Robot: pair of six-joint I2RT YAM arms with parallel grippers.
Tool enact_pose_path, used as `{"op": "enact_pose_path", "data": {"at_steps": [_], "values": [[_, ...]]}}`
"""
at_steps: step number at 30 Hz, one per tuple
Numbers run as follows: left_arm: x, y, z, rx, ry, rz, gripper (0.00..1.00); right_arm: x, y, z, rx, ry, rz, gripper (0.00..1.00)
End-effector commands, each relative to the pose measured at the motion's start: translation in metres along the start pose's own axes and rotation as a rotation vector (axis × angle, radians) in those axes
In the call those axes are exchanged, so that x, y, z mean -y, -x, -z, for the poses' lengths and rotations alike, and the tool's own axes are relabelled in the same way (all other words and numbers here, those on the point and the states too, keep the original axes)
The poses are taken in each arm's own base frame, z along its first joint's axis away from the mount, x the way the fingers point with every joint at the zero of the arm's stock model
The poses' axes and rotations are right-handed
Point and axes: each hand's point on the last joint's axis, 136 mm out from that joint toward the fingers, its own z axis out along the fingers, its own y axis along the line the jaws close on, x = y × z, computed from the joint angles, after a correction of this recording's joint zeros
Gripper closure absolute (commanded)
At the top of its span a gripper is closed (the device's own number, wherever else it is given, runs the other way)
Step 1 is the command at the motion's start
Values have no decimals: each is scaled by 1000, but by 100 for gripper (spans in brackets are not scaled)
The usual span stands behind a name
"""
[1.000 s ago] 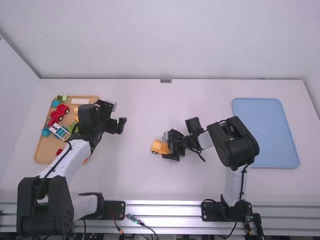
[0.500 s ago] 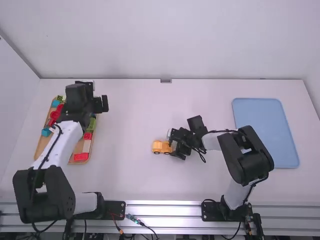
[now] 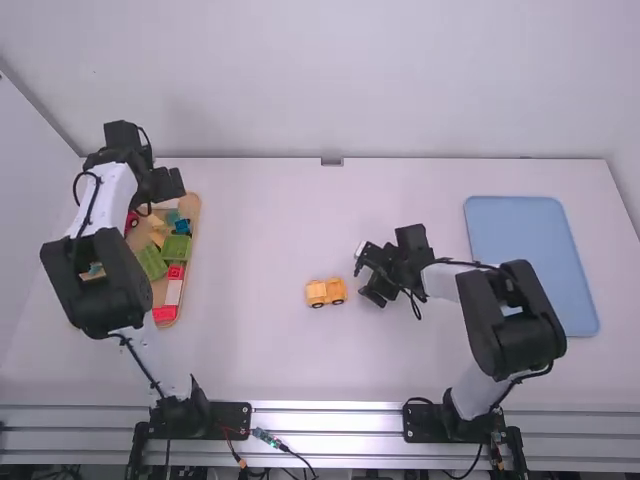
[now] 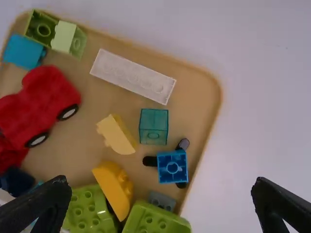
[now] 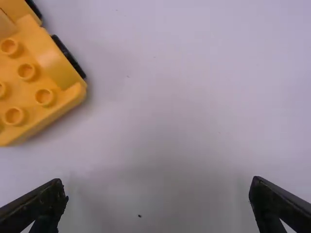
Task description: Assemble lego blocks to make yellow taxi
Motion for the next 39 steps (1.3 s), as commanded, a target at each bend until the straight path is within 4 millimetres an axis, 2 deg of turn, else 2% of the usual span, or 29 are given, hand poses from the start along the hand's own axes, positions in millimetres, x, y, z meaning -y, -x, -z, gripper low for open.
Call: {"op": "enact_pose_path", "data": {"at_steps": [1, 5, 14, 18, 23, 27, 33, 36, 39], "values": [[-1, 5, 2, 11, 8, 86, 1, 0, 3, 5, 14, -4, 26, 1], [0, 2, -6, 13, 1, 112, 1, -5, 9, 5, 49, 22, 120, 1], [-2, -4, -12, -8, 10, 255, 1, 21, 20, 10, 110, -70, 151, 1], [-5, -11, -19, -37, 24, 317, 6, 22, 20, 11, 108, -75, 156, 1], [-29, -26, -33, -83, 120, 380, 10, 22, 19, 10, 107, -72, 155, 1], [-32, -33, -43, -131, 82, 403, 11, 22, 19, 11, 107, -72, 155, 1], [-52, -38, -59, -214, 95, 444, 13, 22, 19, 11, 107, -72, 155, 1], [-56, -39, -65, -250, 107, 451, 16, 22, 19, 11, 107, -72, 155, 1], [-51, -34, -64, -273, 113, 443, 17, 22, 19, 11, 107, -72, 154, 1]]}}
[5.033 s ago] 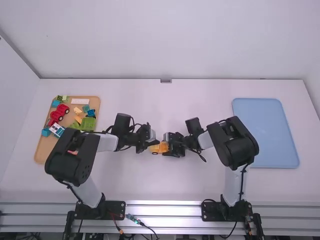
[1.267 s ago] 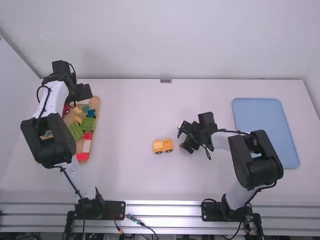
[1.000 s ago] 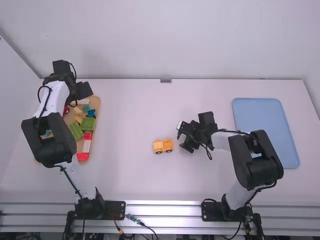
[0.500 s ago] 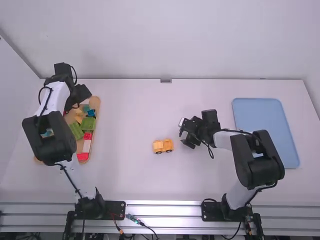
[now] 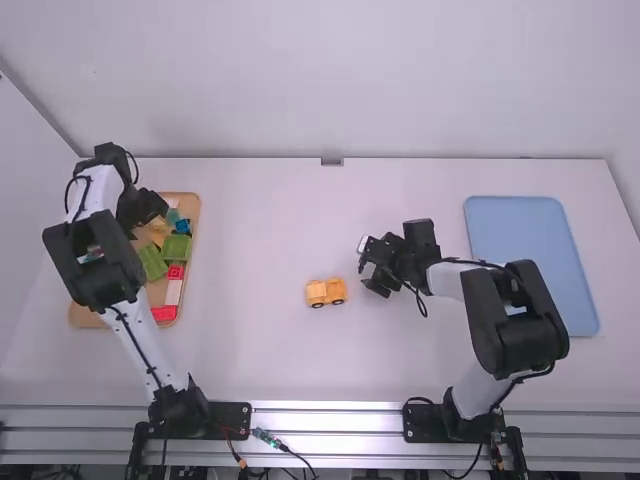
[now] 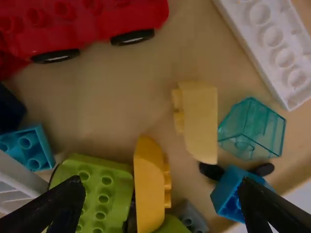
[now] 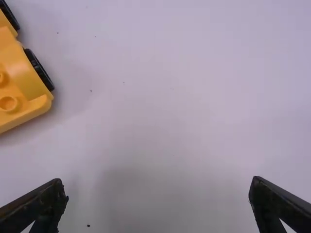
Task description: Assemble lego blocks to make yellow taxi
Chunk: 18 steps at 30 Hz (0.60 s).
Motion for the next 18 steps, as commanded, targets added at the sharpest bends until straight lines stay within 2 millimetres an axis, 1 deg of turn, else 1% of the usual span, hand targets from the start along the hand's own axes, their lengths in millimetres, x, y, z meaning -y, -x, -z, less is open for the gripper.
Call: {"op": "enact_pose_path", "data": {"at_steps": [1, 4, 6, 8, 9, 12, 13, 14, 18], "values": [[14, 8, 5, 16, -11, -14, 16, -1, 5, 4, 14, -1, 7, 1], [12, 20, 18, 61, 5, 7, 17, -1, 5, 4, 15, 0, 3, 1], [15, 19, 20, 54, -2, 3, 16, -2, 5, 4, 18, 3, 3, 1], [17, 15, 19, 32, -28, -10, 18, -3, 7, 4, 20, 7, 8, 1], [14, 12, 15, 15, -33, -11, 19, -5, 8, 2, 19, 10, 17, 1], [12, 8, 14, 2, -15, -25, 20, -7, 10, 1, 19, 13, 23, 1], [13, 6, 14, -1, -14, -29, 20, -7, 10, 1, 19, 13, 24, 1], [18, 4, 14, 0, -17, -25, 23, -6, 9, 2, 18, 11, 21, 1], [21, 4, 14, 15, 1, -41, 24, -3, 6, 3, 16, 3, 12, 1]]}}
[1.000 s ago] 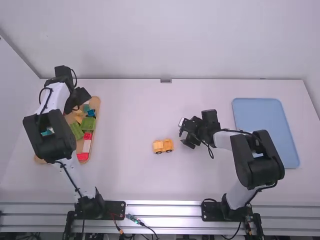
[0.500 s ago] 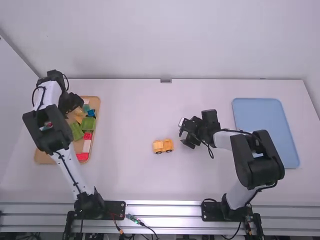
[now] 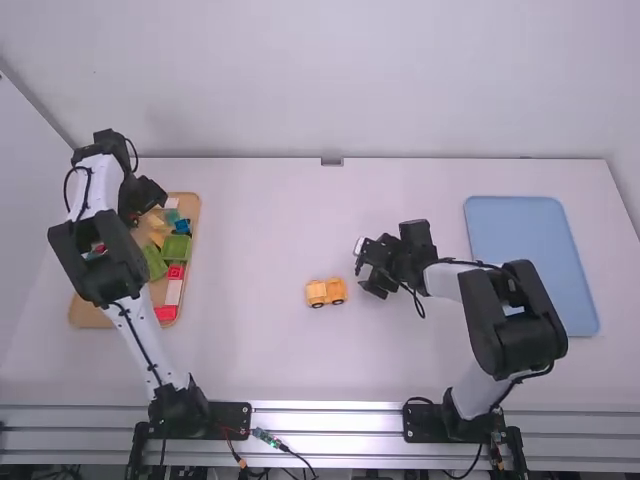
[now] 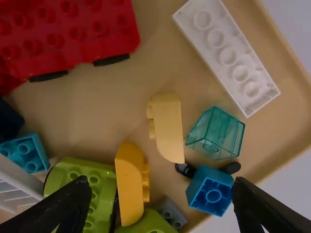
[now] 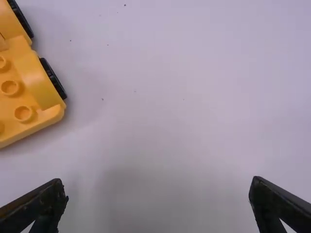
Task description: Assemble lego blocks to make yellow taxi
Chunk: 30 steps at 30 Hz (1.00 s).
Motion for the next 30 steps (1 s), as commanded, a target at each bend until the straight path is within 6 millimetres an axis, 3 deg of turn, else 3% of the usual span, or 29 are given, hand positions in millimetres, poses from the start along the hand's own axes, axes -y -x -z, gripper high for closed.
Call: {"op": "enact_pose_path", "data": {"at_steps": [1, 12, 16, 30], "values": [[1, -6, -5, 0, 50, -25, 23, 2, 2, 6, 11, -8, -5, 1], [-1, 0, -6, 28, 60, -40, 23, -5, 9, 3, 22, 11, 14, 1], [9, 0, -15, 16, 8, -40, 25, -4, 8, 3, 17, 7, 12, 1], [10, -2, -51, -4, 49, -54, 30, -5, 8, 3, 21, 10, 11, 1]]}}
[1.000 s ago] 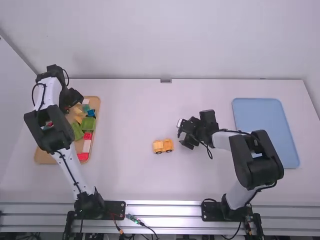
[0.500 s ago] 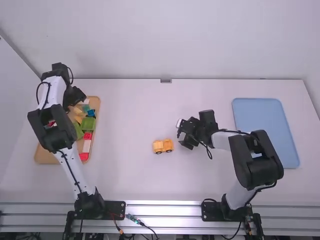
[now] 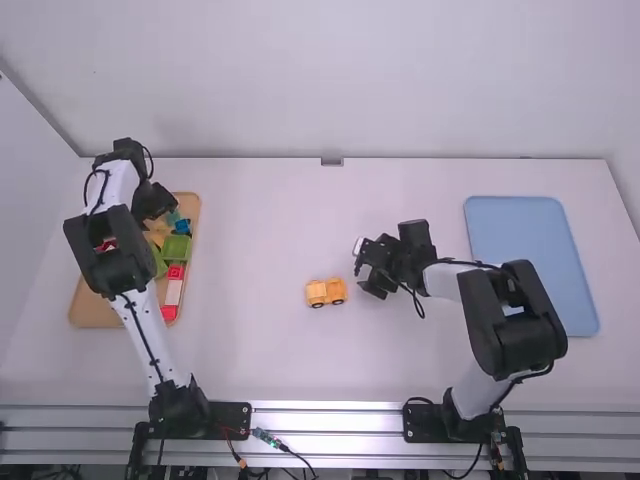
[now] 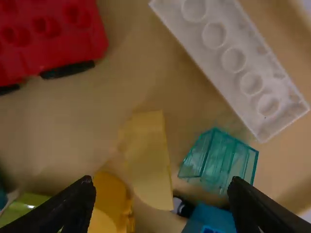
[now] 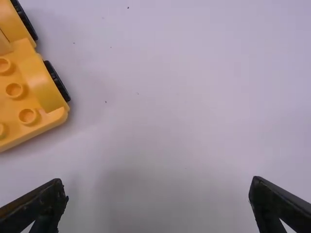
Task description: Assemble lego blocks to make yellow taxi
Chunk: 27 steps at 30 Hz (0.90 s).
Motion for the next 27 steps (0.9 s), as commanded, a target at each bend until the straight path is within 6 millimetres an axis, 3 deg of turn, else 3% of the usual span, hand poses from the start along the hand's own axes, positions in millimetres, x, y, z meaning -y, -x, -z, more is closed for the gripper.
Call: {"op": "enact_pose_path", "data": {"at_steps": [1, 8, 19, 23, 27], "values": [[-2, -1, -9, -9, 16, -19, 30, -1, 5, 4, 16, 1, 7, 1], [-16, 1, -15, -24, 17, 22, 34, -2, 5, 4, 16, 2, 5, 1], [-6, 4, -14, -13, -18, 10, 32, -3, 6, 4, 26, 10, 6, 1], [-8, 3, -15, -18, -15, 12, 41, -4, 7, 4, 28, 12, 4, 1], [-7, 0, -15, -28, -8, 6, 42, -4, 7, 4, 30, 13, 6, 1]]}}
